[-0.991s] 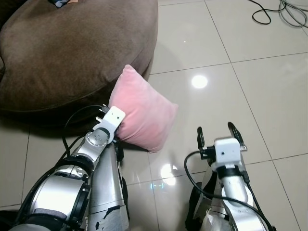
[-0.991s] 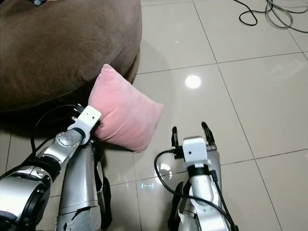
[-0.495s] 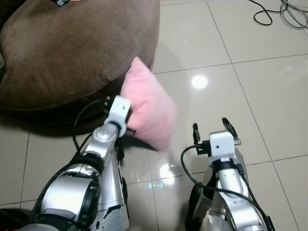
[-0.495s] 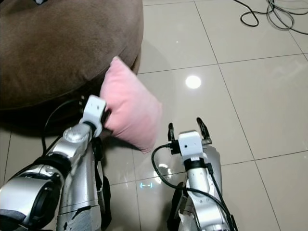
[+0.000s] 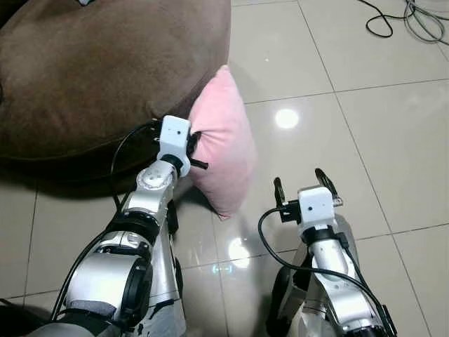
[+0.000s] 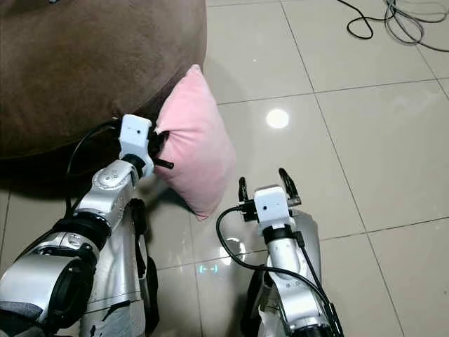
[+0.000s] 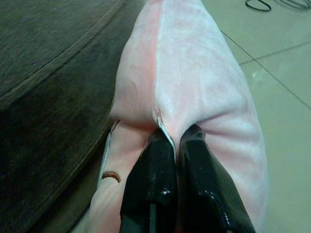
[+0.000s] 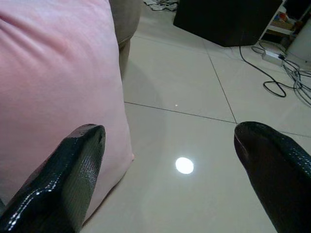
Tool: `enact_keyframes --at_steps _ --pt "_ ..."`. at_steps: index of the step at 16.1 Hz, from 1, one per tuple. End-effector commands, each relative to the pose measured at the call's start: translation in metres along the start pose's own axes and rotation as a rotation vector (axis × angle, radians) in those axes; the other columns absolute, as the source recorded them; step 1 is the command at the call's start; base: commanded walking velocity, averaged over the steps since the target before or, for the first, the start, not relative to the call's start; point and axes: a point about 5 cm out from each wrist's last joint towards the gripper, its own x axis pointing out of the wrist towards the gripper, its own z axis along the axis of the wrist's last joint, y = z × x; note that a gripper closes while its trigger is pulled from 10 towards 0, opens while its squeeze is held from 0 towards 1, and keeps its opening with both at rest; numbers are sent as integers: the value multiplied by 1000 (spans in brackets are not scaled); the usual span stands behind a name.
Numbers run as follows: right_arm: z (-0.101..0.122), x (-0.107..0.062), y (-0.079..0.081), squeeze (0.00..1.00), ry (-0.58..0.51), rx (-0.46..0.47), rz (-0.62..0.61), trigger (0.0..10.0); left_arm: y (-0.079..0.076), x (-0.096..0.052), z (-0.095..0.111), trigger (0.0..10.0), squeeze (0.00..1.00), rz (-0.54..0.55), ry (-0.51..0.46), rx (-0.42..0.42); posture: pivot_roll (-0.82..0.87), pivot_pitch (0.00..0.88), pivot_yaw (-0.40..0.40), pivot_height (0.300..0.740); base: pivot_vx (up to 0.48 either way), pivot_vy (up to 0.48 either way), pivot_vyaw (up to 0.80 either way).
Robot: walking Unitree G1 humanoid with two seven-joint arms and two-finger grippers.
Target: Move the pillow to the sofa from floor
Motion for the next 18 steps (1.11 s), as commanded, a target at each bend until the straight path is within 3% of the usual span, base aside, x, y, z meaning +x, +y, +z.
enact_keyframes --at_steps 1,5,6,8,9,10,11,12,13,18 --pt "-8 -5 3 0 30 4 22 10000 3 -1 0 0 0 12 -9 -42 156 276 -31 443 0 0 0" --pt "-11 0 2 0 51 -1 40 10000 -9 2 16 0 0 -37 -83 -154 160 273 -51 443 0 0 0" --pt "-12 1 0 0 56 -4 44 10000 -15 2 25 0 0 -66 -129 -197 159 277 -54 443 0 0 0" --pt "-13 3 -1 0 61 -6 43 10000 -20 2 42 0 0 -89 -200 -220 163 278 -60 443 0 0 0" --pt "-14 3 -1 0 69 0 49 10000 -20 3 63 0 0 -78 -261 -224 168 277 -62 443 0 0 0" --pt "-14 3 -1 0 70 2 51 10000 -19 3 67 0 0 -73 -272 -225 168 277 -62 443 0 0 0" --pt "-11 4 -2 0 44 0 44 10000 -15 3 75 0 0 -62 -299 -197 171 274 -64 443 0 0 0" --pt "-3 7 -7 0 -17 -6 18 10000 -6 0 91 0 0 -37 -365 -69 173 271 -65 443 0 0 0" --pt "2 9 -9 0 -51 -23 9 10000 -1 -2 97 0 0 -11 -407 -15 173 269 -65 443 0 0 0" --pt "42 34 -31 0 -269 -114 -75 10000 8 -19 113 0 0 100 -620 37 178 253 -83 443 0 0 0"
